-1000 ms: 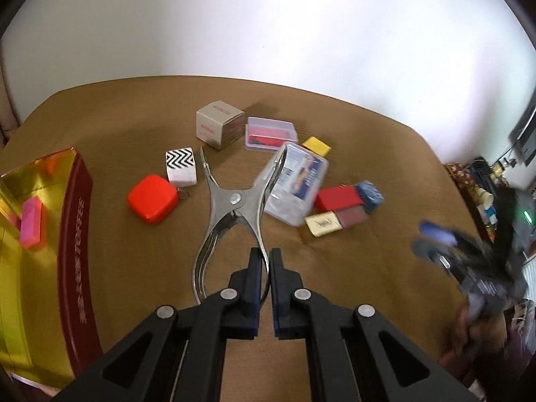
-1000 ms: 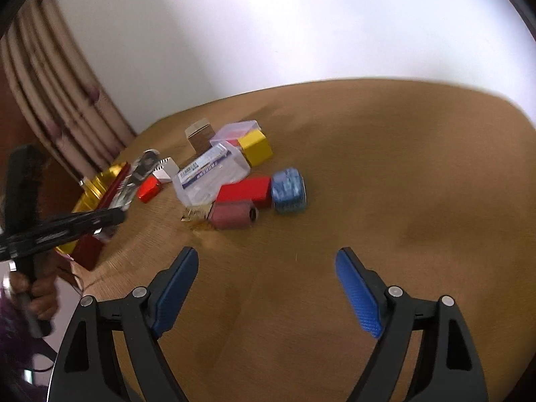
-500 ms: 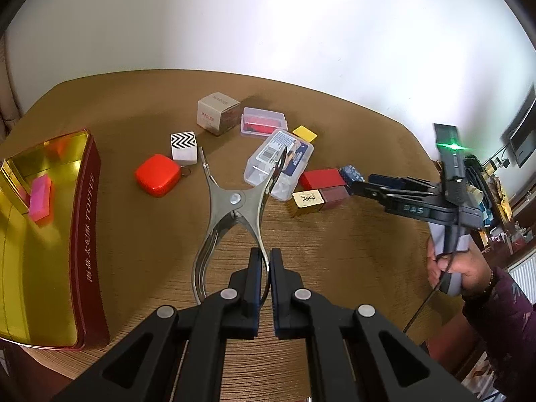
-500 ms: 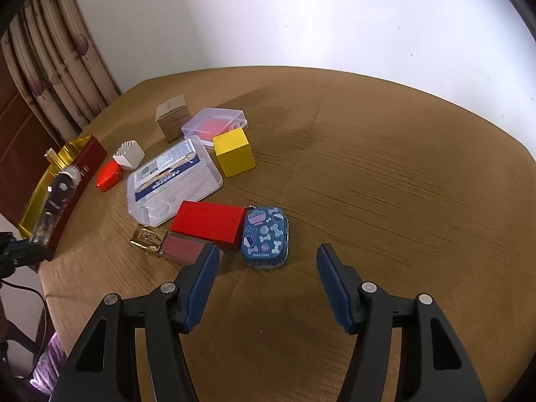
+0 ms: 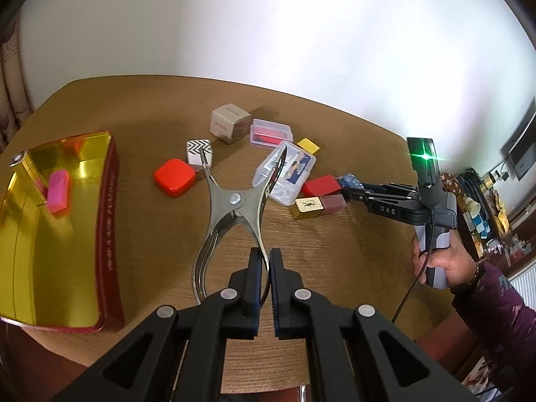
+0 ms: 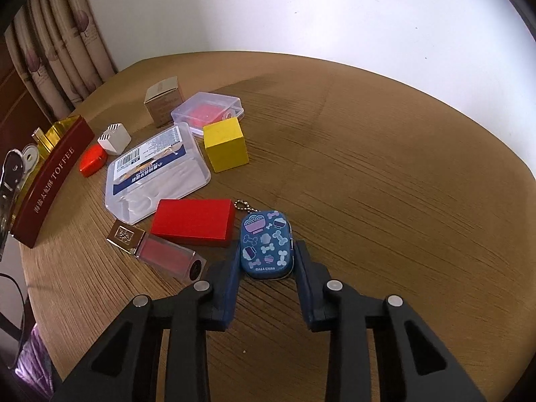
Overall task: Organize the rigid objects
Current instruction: 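Carry the clipper to the tin while the right gripper grasps the blue patterned tin, then release the clipper in the tin while the right gripper drops the blue tin in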
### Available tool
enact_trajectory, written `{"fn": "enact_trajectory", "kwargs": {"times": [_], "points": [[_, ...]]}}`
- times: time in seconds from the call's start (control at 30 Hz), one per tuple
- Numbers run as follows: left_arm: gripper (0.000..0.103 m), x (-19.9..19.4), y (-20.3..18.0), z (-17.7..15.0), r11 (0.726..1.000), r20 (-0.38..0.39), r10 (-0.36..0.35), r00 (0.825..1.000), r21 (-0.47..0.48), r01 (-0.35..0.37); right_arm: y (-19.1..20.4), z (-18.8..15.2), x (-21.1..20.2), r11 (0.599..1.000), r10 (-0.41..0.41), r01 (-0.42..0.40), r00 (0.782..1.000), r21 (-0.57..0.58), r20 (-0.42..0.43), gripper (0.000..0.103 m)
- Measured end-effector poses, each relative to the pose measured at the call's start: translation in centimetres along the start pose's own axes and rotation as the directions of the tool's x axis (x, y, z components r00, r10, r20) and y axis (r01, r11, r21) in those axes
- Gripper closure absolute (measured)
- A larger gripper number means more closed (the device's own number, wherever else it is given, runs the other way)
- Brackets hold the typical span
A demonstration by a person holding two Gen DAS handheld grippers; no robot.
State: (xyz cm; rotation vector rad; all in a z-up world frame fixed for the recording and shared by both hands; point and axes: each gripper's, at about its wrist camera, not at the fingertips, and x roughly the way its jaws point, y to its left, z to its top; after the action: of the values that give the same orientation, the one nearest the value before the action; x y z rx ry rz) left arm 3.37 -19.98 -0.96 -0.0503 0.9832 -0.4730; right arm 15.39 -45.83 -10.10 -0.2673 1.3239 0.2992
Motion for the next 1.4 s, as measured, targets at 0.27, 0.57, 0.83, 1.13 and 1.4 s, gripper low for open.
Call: {"fn": "enact_trajectory", "kwargs": {"times": [0.27,0.57,0.83,1.13,1.4], "points": [[0.099,-4.6,4.4,-0.5,0.992,0.064,0.091,0.994,-0.088,-0.085,-0.8,-1.0,-3.3,0.989,0.067,-0.075,0.996,0.126,0.065,0.074],[0.099,-7.7,12.6,-0.6,0.953,0.062,0.237,0.969,-0.208,-0.220,0.1,-1.4,-7.1,0.965,0.131,-0.156,0.983,0.213,0.128,0.074],[0.099,-4.4,17.4,-0.3,0.932,0.009,0.275,0.961,-0.249,-0.264,3.5,0.3,-10.2,0.961,0.181,-0.213,0.967,0.177,0.181,0.074],[0.098,-0.8,19.9,-0.3,0.922,-0.024,0.284,0.959,-0.268,-0.280,7.6,2.3,-11.6,0.951,0.256,-0.283,0.946,0.124,0.196,0.074],[0.096,0.5,21.5,-0.2,0.916,-0.035,0.294,0.955,-0.274,-0.292,12.3,4.2,-11.5,0.941,0.321,-0.334,0.928,0.047,0.188,0.074]]}}
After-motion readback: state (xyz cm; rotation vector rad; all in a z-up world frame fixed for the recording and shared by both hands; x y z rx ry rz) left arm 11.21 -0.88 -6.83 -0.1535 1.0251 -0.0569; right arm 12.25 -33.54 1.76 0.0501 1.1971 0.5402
